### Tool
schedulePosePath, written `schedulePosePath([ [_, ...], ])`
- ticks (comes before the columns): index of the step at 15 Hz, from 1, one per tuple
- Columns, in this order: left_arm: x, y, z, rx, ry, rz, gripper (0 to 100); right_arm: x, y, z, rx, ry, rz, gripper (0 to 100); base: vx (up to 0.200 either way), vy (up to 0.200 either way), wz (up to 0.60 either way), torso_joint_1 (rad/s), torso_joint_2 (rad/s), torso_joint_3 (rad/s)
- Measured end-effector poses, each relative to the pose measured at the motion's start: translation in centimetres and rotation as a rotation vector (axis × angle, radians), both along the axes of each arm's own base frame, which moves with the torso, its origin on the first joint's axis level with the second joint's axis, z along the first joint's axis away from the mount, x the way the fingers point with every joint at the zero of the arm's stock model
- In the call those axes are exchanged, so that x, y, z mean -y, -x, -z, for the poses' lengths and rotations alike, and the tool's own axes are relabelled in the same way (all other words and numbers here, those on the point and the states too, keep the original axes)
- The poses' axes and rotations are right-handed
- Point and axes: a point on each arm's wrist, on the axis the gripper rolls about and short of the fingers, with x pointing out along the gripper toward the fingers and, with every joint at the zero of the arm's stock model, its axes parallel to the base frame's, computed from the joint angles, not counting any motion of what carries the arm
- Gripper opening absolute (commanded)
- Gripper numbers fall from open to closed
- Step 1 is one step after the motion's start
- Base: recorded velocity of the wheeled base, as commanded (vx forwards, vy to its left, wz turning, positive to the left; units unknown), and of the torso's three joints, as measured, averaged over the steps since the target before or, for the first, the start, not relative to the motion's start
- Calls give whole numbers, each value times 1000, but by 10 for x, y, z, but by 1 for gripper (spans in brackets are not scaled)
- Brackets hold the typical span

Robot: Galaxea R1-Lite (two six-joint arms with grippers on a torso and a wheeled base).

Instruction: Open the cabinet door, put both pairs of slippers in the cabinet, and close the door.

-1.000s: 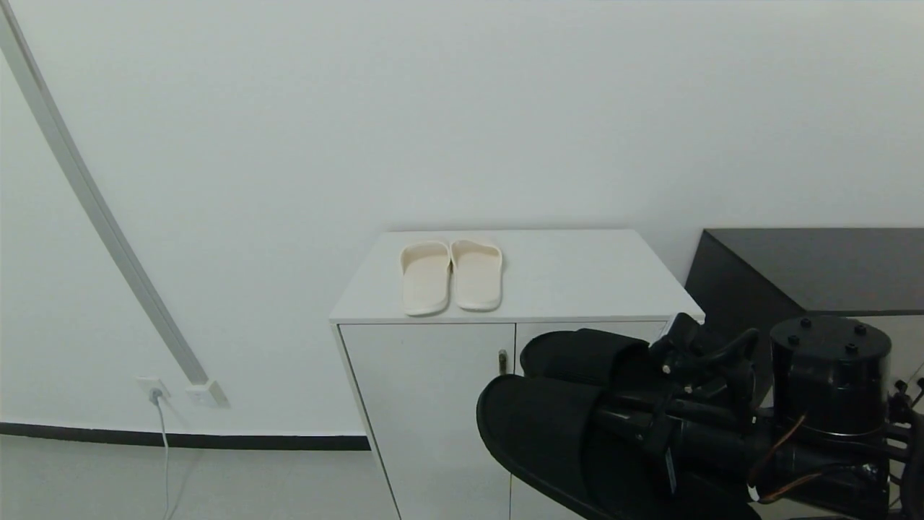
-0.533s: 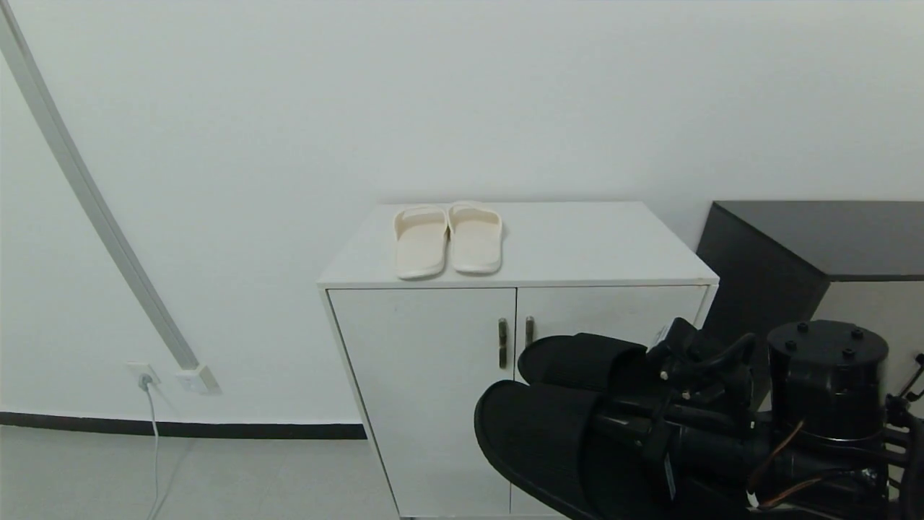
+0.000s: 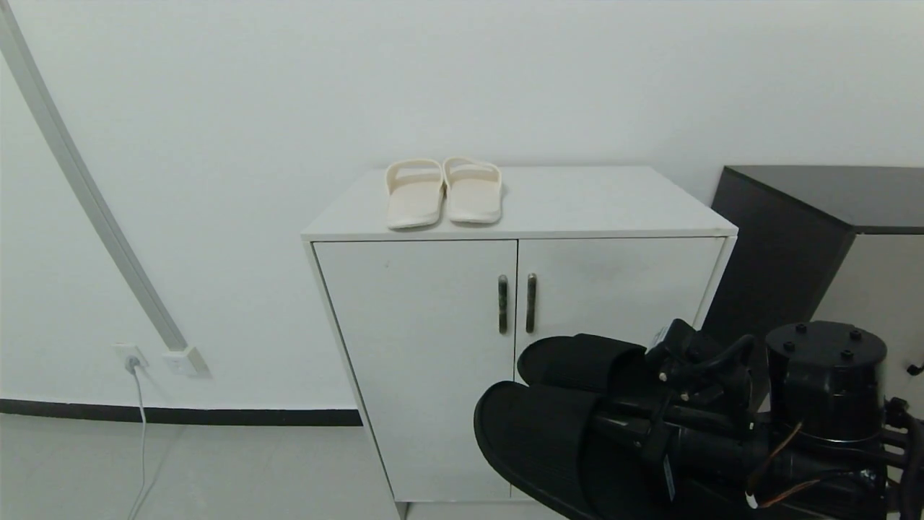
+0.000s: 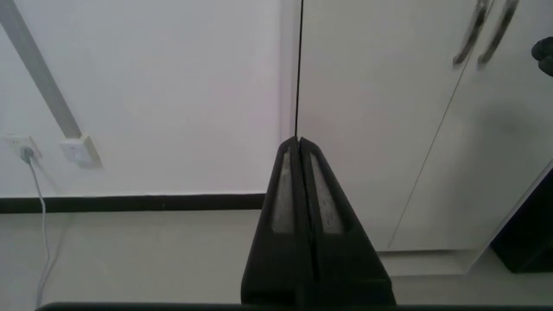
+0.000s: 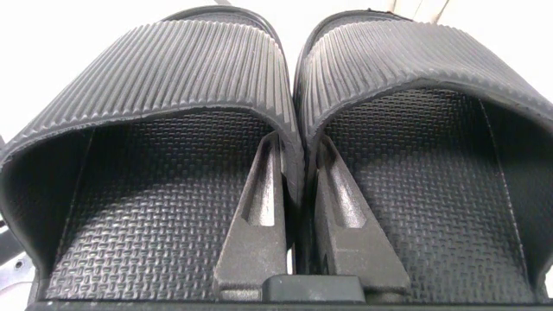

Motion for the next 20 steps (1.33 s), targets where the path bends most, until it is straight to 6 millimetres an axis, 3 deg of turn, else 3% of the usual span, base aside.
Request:
schedulePosePath([
  [12,0,0,0,-1,0,0,0,-1,0,5,-14,14,0,0,0,0,0,-82,443,352],
  [20,0,0,0,0,0,0,0,-1,0,8,-23,23,-1,0,0,0,0,-4,38,33],
])
